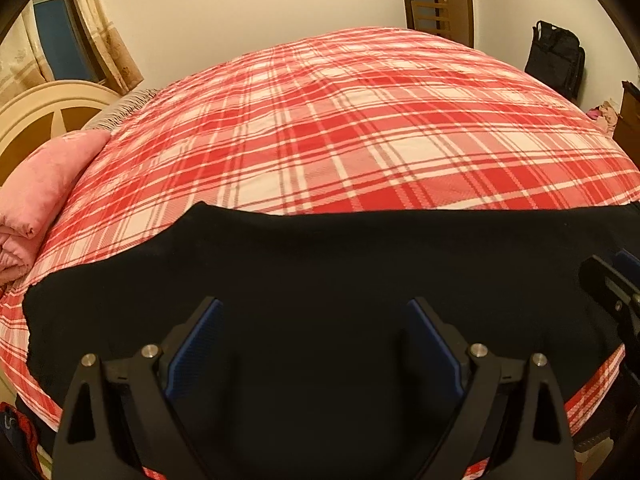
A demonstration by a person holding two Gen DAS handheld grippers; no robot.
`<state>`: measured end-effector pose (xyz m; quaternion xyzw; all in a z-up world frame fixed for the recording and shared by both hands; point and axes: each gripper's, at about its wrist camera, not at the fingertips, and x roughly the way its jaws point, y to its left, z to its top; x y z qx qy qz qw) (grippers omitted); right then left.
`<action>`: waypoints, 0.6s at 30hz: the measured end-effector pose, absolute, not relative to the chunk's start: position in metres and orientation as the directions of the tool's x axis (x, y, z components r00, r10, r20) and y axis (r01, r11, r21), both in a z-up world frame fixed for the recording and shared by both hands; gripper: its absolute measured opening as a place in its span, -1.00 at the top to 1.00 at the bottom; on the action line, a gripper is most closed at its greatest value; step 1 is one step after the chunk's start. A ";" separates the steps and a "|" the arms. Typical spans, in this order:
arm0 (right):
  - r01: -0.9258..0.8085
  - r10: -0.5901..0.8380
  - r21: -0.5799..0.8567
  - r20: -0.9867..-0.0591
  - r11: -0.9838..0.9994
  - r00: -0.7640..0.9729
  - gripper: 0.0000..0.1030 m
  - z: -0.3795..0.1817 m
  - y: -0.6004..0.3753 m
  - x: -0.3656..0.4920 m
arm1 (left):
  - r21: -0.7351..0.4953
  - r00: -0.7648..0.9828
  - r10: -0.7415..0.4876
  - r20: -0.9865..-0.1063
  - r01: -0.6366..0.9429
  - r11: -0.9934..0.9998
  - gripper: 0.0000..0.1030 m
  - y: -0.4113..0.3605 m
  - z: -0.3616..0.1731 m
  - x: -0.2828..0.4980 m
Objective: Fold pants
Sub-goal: 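Grasp the folded pants edge with the right gripper and lift it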
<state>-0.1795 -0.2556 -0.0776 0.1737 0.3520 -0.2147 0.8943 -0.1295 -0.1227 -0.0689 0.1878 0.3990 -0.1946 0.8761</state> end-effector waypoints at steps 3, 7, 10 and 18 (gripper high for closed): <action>0.489 -0.248 0.161 -0.703 0.857 0.666 -0.31 -0.079 -0.252 -0.177 | 0.146 0.597 -0.202 -0.776 0.482 0.864 -0.84 -0.118 -0.068 -0.127; 0.497 -0.247 0.187 -0.691 0.847 0.680 -0.31 -0.075 -0.258 -0.184 | 0.114 0.592 -0.211 -0.778 0.463 0.879 -0.84 -0.111 -0.068 -0.124; 0.558 -0.309 0.184 -0.674 0.809 0.671 -0.31 -0.064 -0.283 -0.200 | 0.105 0.589 -0.215 -0.779 0.461 0.881 -0.84 -0.111 -0.070 -0.123; 0.834 -0.623 0.056 -0.638 0.549 0.453 -0.31 -0.039 -0.406 -0.314 | 0.095 0.564 -0.221 -0.796 0.477 0.874 -0.84 -0.116 -0.080 -0.125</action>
